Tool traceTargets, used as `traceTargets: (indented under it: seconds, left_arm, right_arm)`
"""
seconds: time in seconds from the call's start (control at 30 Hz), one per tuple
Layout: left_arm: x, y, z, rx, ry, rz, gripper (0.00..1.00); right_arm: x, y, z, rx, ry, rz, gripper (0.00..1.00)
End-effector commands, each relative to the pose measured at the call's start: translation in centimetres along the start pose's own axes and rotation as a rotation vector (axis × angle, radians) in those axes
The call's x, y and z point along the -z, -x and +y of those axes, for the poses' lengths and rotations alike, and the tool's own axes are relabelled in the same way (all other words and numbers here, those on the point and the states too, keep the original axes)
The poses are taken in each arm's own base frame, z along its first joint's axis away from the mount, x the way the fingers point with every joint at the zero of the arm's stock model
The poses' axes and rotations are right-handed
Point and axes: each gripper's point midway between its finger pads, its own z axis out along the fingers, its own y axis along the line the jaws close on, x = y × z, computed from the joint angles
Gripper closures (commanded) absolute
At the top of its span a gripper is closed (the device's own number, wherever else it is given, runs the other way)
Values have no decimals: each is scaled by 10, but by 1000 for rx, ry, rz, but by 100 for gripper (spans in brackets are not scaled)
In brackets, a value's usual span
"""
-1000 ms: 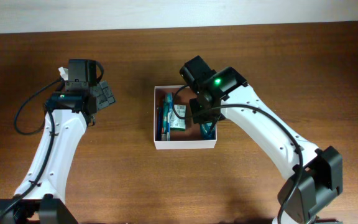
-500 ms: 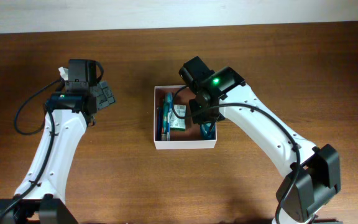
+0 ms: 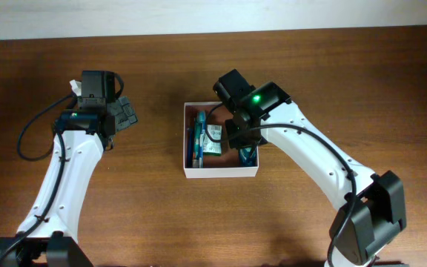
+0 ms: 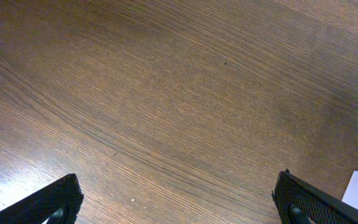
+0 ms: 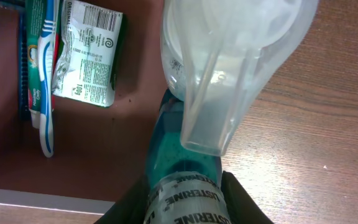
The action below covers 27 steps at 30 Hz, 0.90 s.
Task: Pack container
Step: 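Lower the mouthwash into the box beside the soap bottle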
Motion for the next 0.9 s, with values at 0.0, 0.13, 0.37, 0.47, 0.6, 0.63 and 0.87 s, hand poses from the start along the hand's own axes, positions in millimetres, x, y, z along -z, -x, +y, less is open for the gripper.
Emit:
traceTargets:
  seconds: [0.0,0.13,0.37,0.47,0.6,0.63,0.87]
  left_arm:
    - [4,6,2,6,8,-21,1]
    - [4,6,2,6,8,-21,0]
    - [4,6,2,6,7,-21,1]
    - [4,6,2,6,8,-21,1]
    - [4,6,2,6,8,-21,1]
    - [4,6,2,6,8,-21,1]
    - [4,6,2,6,8,-21,1]
  right_arm:
    - [-1,1,-4,-6,-27,-13,71]
    - [-1,1,-4,-6,-27,-13,54]
    - [-1,0,-4,-4,-29,-8,47]
    - [2,-2,-4,-5,-24,-5,47]
    - [24,2,-6,-4,-13,-37,46]
    - [32,5,-5,-3,-5,-55,46]
    - [98,22,0,24,89,-199,40]
